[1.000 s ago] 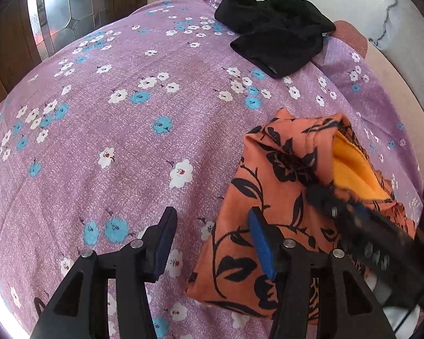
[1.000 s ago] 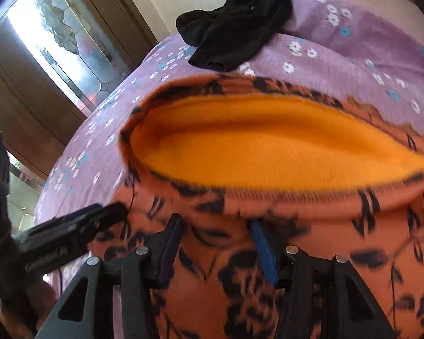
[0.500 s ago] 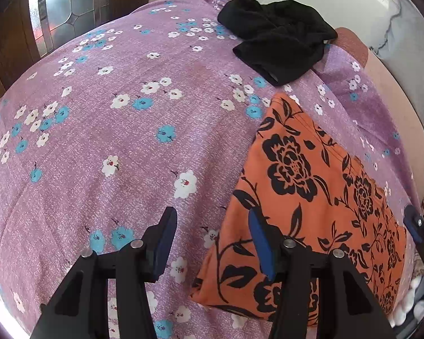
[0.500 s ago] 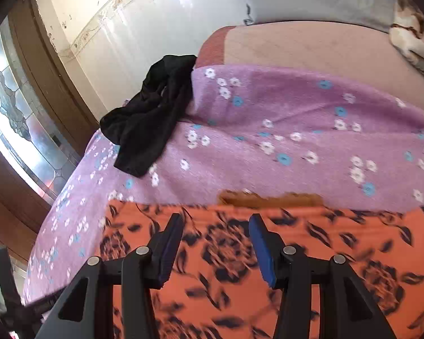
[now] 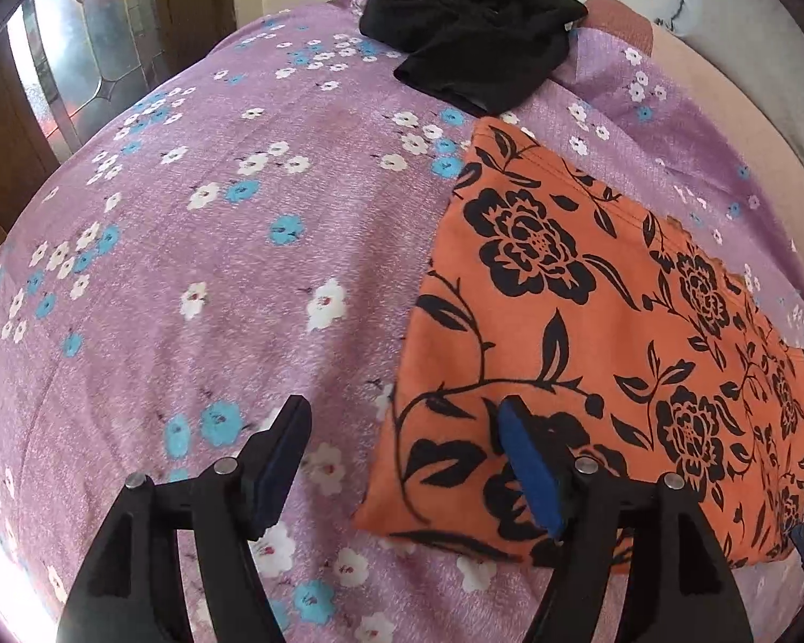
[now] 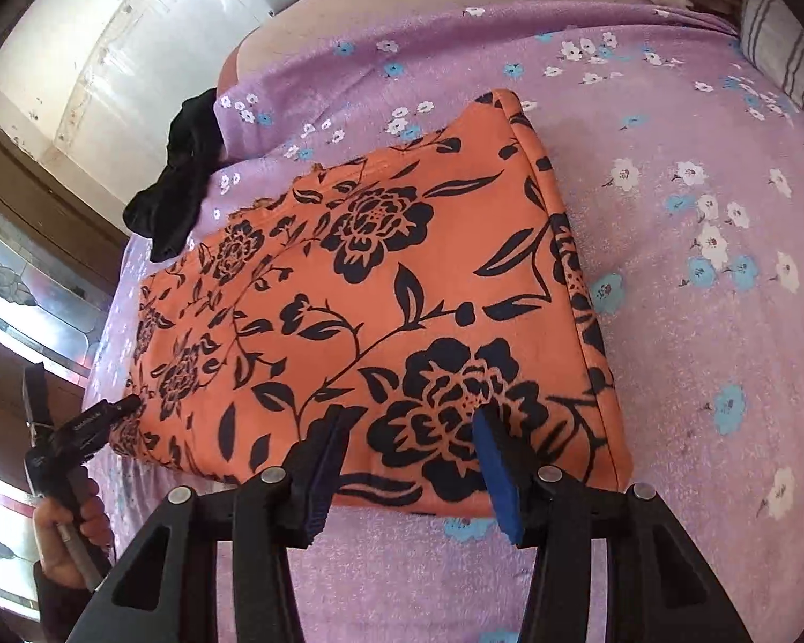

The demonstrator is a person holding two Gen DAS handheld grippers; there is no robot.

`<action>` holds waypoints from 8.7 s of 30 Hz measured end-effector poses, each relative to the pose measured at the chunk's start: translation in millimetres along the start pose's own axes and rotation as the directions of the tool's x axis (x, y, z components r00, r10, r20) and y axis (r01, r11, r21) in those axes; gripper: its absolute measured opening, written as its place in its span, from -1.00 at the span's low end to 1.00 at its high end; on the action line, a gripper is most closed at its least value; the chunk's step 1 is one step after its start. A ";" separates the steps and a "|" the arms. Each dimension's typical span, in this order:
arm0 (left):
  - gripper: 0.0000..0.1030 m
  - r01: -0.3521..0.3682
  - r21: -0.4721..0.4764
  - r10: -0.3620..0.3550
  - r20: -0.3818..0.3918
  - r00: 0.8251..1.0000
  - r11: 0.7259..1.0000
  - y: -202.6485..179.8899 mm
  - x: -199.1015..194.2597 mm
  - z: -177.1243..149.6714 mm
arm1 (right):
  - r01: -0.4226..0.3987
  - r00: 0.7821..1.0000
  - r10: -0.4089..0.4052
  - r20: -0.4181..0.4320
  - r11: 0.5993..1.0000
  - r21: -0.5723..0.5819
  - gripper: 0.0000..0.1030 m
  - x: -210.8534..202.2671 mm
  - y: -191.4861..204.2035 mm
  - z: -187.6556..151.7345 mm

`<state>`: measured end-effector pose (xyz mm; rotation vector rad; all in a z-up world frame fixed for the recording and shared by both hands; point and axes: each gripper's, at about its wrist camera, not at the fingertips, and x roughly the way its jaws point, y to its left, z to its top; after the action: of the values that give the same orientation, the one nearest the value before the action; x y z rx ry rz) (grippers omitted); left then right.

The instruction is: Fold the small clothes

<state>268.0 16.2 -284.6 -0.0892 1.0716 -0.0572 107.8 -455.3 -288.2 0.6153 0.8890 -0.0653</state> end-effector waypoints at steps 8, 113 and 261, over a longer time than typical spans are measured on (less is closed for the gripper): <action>0.43 0.036 -0.012 -0.035 0.062 0.997 0.999 17.9 -39.1 -36.6 | -0.158 0.987 0.155 0.047 0.984 0.078 0.13 -25.7 -8.0 -19.4; -0.26 0.363 -0.098 -0.370 -0.053 0.928 0.926 20.7 -3.6 16.4 | -0.210 0.966 0.204 -0.157 0.978 -0.018 -0.20 104.4 169.0 22.7; 0.00 0.379 0.053 -0.375 -0.063 0.925 0.924 0.0 0.0 8.5 | -0.361 0.933 0.360 -0.018 0.929 -0.088 0.26 136.2 118.3 -16.8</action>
<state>275.5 16.6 -280.5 -0.2371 1.0913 -0.4447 218.7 -322.1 -341.0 0.6854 0.7635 0.3066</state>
